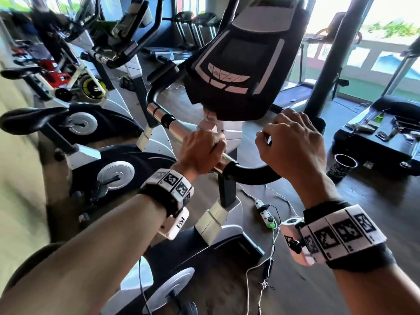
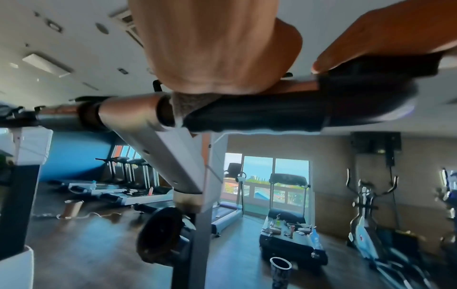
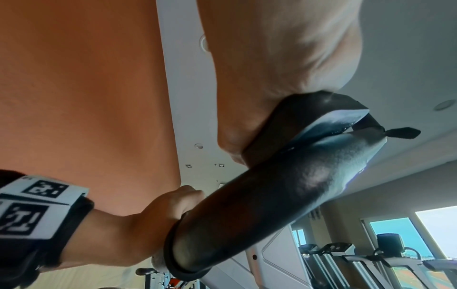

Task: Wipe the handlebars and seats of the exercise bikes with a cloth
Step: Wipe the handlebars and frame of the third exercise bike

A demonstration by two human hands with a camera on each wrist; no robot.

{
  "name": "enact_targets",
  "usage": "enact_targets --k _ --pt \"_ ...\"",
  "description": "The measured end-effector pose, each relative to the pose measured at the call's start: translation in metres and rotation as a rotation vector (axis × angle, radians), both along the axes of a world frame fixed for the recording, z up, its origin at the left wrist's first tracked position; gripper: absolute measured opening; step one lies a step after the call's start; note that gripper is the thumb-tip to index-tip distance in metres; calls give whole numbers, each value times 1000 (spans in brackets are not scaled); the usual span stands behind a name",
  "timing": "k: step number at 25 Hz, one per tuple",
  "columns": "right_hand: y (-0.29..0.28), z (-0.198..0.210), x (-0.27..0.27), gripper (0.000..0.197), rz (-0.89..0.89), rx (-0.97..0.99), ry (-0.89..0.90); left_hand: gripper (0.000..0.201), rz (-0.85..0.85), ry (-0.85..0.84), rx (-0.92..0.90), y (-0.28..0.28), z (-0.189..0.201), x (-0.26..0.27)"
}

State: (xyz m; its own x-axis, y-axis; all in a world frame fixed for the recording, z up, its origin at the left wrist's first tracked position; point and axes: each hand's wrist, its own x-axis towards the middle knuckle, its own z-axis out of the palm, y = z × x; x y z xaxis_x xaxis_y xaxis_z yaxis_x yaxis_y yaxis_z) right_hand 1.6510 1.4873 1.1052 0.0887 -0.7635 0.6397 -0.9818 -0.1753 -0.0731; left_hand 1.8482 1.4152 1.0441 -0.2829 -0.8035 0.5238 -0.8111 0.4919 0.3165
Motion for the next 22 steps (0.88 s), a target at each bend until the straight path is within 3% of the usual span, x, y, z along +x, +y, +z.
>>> enact_targets --k 4,7,11,15,17,20,22 --pt "-2 0 -2 29 27 -24 -10 43 -70 11 -86 47 -12 -37" --pt "0 1 -2 29 63 -24 -4 36 19 3 -142 66 -15 -58" --pt "-2 0 -4 33 75 8 -38 25 60 99 -291 81 -23 -73" --pt "-3 -5 -9 35 150 -37 -33 21 -15 206 -322 82 -29 -73" --pt "2 -6 -16 29 274 -108 -94 27 -36 281 -310 81 -28 -70" --pt "23 -32 -39 21 644 -274 -319 29 -11 382 -317 93 -21 -63" --pt "47 -70 -62 23 592 -294 -407 27 50 439 -286 100 -29 -52"
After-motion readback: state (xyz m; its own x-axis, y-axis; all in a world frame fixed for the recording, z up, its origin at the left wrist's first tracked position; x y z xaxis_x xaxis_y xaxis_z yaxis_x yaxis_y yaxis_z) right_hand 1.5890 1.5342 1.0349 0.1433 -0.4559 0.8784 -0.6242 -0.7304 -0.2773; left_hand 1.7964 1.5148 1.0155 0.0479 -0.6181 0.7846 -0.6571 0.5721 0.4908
